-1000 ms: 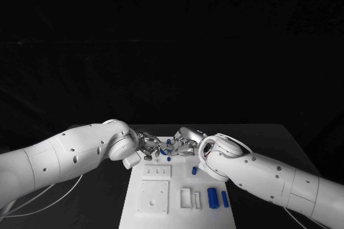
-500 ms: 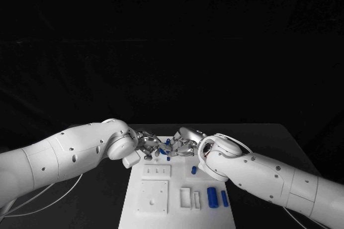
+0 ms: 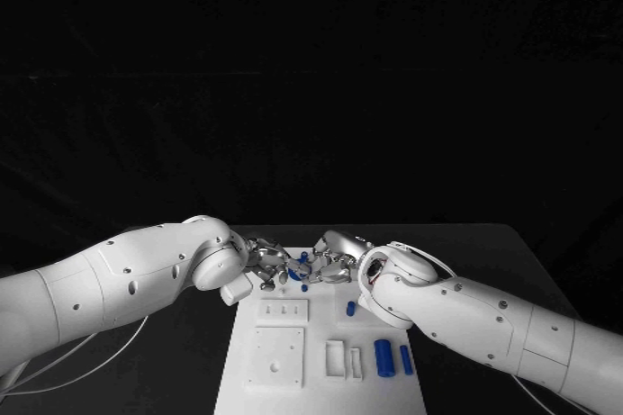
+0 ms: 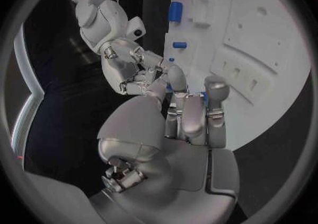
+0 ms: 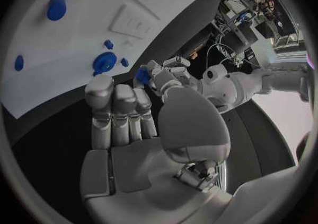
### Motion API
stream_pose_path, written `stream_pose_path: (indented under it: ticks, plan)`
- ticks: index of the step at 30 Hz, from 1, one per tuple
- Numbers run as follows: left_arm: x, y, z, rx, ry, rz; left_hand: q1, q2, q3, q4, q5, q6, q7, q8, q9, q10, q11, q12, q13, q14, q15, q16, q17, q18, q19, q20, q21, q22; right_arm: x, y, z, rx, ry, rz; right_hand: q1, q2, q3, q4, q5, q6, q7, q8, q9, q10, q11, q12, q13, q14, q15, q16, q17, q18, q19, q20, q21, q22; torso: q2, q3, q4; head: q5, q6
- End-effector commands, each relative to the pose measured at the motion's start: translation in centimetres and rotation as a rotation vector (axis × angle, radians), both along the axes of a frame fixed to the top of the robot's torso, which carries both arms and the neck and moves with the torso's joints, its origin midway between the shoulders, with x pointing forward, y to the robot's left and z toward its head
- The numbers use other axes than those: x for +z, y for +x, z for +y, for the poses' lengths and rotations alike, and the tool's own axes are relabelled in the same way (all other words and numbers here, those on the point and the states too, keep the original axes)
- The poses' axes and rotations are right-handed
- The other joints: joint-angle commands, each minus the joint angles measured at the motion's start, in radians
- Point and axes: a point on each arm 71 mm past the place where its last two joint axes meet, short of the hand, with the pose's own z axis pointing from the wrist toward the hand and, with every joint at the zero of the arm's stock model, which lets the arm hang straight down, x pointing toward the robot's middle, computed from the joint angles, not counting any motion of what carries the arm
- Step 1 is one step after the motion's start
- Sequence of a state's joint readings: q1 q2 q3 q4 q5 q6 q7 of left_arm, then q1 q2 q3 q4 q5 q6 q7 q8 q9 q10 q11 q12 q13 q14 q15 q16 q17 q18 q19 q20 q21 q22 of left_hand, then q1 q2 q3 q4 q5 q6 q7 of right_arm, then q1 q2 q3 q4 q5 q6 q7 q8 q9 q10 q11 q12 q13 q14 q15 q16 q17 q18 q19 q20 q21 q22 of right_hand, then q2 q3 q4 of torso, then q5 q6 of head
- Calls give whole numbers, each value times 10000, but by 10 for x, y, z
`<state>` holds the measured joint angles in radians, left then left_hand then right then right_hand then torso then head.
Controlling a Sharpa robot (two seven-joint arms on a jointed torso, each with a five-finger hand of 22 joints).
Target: Assemble the parts on the task board
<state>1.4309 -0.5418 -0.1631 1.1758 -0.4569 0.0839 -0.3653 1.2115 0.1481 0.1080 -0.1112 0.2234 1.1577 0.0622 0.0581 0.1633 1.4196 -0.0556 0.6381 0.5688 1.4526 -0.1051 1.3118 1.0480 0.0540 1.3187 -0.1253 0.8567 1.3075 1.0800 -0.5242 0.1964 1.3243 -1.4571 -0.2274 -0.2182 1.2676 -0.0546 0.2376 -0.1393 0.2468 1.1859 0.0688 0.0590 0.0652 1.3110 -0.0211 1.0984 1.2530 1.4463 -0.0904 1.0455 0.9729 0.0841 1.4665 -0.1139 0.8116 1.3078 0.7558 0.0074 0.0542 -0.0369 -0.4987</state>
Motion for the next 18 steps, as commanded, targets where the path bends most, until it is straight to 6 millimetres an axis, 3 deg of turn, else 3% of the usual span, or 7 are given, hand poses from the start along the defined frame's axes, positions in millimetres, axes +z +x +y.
stream_pose_path:
  ticks: [1, 4, 10, 12, 18]
  plan:
    - [2, -2, -5, -239, -202, -135, -107, 53, 487, -310, -11, 561, -420, 90, 1992, 121, -38, -71, -11, -10, -91, 17, 39, 25, 82, -55, -98, 565, 2, 1, -1, -47, 40, -161, 37, 55, -5, 42, 19, -49, 0, 32, 8, 50, -26, -27, -7, 6, -19, -1, 4, 15, 570, 7, -43, 50, 2, 2, 2, -13, -26]
    - [2, -2, -5, -252, -251, -181, -167, 23, 578, -236, 16, 621, -480, 110, 2715, 131, -78, -93, 10, -2, -111, 12, 70, 7, 104, -75, -139, 580, 2, 1, -2, -78, 53, -173, 37, 55, -5, 42, 19, -49, 0, 32, 8, 50, -26, -27, -7, 6, -19, -1, 4, 15, 570, 7, -43, 50, -3, 9, 2, 4, -50]
    - [3, -3, -4, -199, -330, -247, -275, -97, 716, -81, 170, 687, -657, 142, 4916, 87, -168, -55, 87, 13, -179, 16, 137, -12, 143, -140, -178, 592, 1, 1, -2, -130, 68, -173, 52, 53, 25, 30, 1, -45, 2, 34, 9, 33, -27, -52, -24, -1, -17, -33, -23, 21, 568, 12, -66, 33, 4, 14, 6, -51, -52]
    - [3, -3, -3, -150, -352, -280, -312, -126, 812, -23, 203, 645, -652, 86, 5440, 94, -186, -51, 93, 13, -178, 15, 158, -15, 154, -138, -173, 598, 0, 1, -3, -157, 86, -187, 52, 53, 25, 30, 1, -45, 2, 34, 9, 33, -27, -52, -24, -1, -17, -33, -23, 21, 568, 12, -66, 33, 0, 20, 5, -44, -61]
    - [3, -3, -2, 11, -366, -356, -349, -233, 874, 64, 289, 758, -704, 75, 5891, 197, -215, -68, 73, 43, -168, 127, 368, -12, 170, -110, -103, 620, 0, 1, -5, -254, 117, -226, 67, 54, 70, 7, -3, -43, 4, 34, 9, 22, -27, -65, -34, 0, -17, -42, -27, 24, 567, 12, -89, 19, -6, 3, 0, -32, -75]
